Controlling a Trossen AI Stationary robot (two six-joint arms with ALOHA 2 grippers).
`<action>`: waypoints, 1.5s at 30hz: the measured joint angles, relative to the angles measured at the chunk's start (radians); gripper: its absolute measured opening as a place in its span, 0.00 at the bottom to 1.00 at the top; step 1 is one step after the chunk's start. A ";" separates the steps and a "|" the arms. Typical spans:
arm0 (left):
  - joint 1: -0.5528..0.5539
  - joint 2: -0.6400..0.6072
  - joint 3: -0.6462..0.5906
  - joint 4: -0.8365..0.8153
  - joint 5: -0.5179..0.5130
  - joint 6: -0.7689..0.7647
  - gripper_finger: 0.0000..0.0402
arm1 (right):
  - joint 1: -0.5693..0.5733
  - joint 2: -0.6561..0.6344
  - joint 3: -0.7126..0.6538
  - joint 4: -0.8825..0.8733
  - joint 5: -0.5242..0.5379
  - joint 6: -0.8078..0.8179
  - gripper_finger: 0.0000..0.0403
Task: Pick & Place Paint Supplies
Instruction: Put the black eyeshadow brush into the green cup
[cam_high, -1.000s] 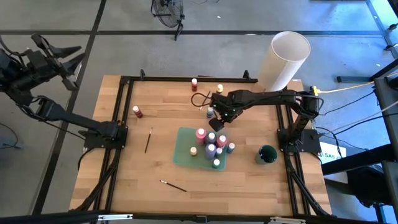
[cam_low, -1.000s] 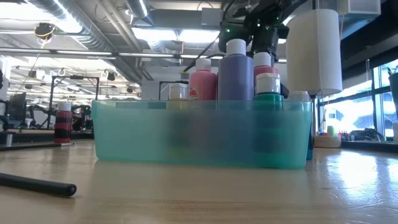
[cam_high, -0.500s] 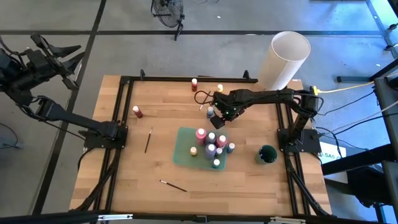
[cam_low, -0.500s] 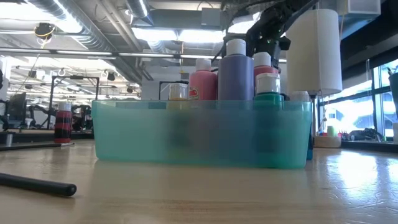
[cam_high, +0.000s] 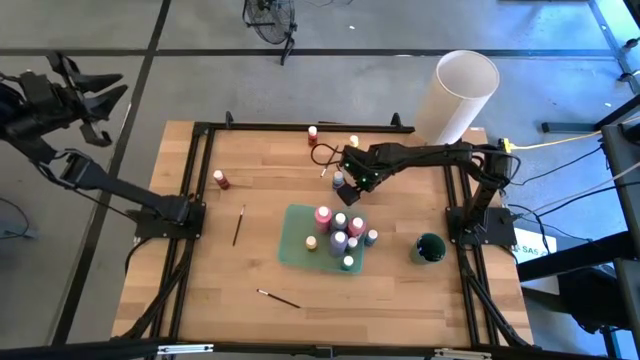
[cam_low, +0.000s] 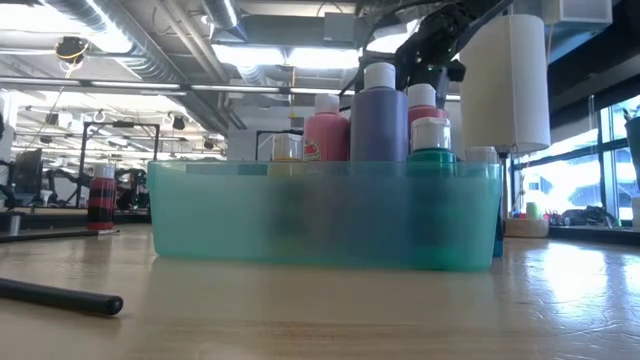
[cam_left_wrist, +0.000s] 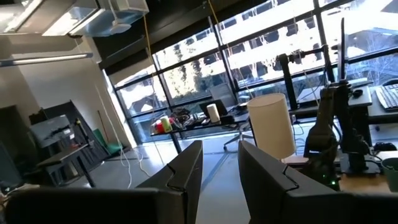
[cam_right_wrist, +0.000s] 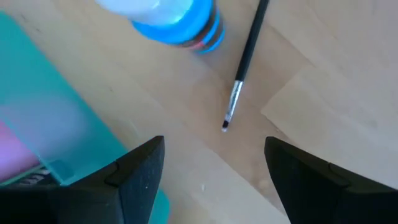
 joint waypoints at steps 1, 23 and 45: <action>-0.010 0.000 -0.001 0.000 -0.014 0.000 0.24 | -0.001 0.005 0.000 0.000 0.000 0.000 0.69; -0.126 -0.016 0.001 0.000 -0.114 0.034 0.24 | 0.006 0.105 0.000 -0.002 -0.057 0.045 0.69; -0.126 -0.039 0.001 0.047 -0.115 0.053 0.24 | -0.018 0.177 0.082 -0.050 -0.049 -0.008 0.63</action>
